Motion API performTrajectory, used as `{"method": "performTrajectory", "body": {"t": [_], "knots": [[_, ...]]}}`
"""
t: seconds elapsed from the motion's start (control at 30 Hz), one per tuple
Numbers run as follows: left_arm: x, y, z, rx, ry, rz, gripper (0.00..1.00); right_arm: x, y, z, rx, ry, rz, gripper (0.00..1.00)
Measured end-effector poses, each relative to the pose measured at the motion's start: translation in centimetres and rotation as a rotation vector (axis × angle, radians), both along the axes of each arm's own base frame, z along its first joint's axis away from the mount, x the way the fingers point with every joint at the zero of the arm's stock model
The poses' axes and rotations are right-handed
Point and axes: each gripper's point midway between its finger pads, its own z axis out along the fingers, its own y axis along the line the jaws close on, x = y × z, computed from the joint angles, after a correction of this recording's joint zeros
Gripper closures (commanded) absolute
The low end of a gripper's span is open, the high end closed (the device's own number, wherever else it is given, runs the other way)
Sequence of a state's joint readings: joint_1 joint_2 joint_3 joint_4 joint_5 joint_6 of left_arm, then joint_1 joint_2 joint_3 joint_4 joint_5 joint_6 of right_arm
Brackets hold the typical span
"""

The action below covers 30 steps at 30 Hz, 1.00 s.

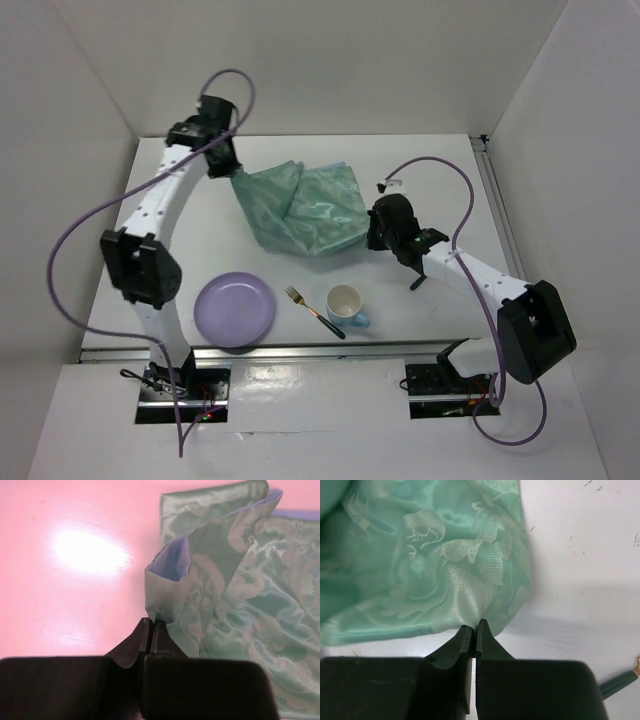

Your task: Set the dinner table for one person

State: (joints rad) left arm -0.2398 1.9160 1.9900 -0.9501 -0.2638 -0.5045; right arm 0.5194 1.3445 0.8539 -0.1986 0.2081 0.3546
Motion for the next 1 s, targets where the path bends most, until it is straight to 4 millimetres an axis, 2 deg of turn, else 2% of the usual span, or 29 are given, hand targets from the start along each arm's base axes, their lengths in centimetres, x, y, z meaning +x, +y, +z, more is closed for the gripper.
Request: {"method": "performTrajectory", "body": {"t": [0.07,0.13,0.23,0.33,0.4,0.5,0.57,0.63,0.73,0.8,0.9,1.0], "knots": [[-1.1,3.0,2.0,-0.063,-0.056,0.077,1.00,0.2,0.1,0.4,0.004,-0.007,0.000,1.00],[-2.8,4.9,2.6,-0.121,-0.083,0.125,1.00,0.4,0.2,0.7,0.007,-0.014,-0.002,1.00],[-4.3,5.3,1.9,-0.182,-0.065,0.137,1.00,0.9,0.4,1.8,0.016,-0.033,-0.002,1.00],[-3.6,4.8,0.8,-0.224,-0.027,0.118,1.00,2.8,0.8,4.6,0.017,-0.090,-0.004,1.00],[-2.3,4.5,0.6,-0.246,-0.012,0.105,1.00,5.0,1.2,7.4,0.014,-0.147,-0.001,1.00],[-0.1,4.3,1.7,-0.282,-0.034,0.086,1.00,9.7,0.8,12.9,0.015,-0.264,-0.023,1.00],[1.4,4.6,3.9,-0.313,-0.086,0.074,1.00,12.3,0.1,17.3,0.018,-0.355,-0.046,1.00],[2.0,5.4,6.3,-0.342,-0.140,0.069,1.00,13.4,-0.8,21.4,0.021,-0.437,-0.062,1.00],[1.7,7.5,10.6,-0.384,-0.243,0.073,1.00,13.4,-1.8,27.5,0.036,-0.562,-0.074,1.00],[0.7,8.9,12.7,-0.402,-0.292,0.082,1.00,12.4,-2.2,30.1,0.043,-0.615,-0.071,1.00],[-1.3,10.1,15.8,-0.438,-0.362,0.071,1.00,10.3,-2.2,32.4,0.060,-0.653,-0.039,1.00],[-3.4,9.7,18.9,-0.466,-0.428,0.026,1.00,8.4,-2.7,34.0,0.068,-0.676,-0.028,1.00]]}}
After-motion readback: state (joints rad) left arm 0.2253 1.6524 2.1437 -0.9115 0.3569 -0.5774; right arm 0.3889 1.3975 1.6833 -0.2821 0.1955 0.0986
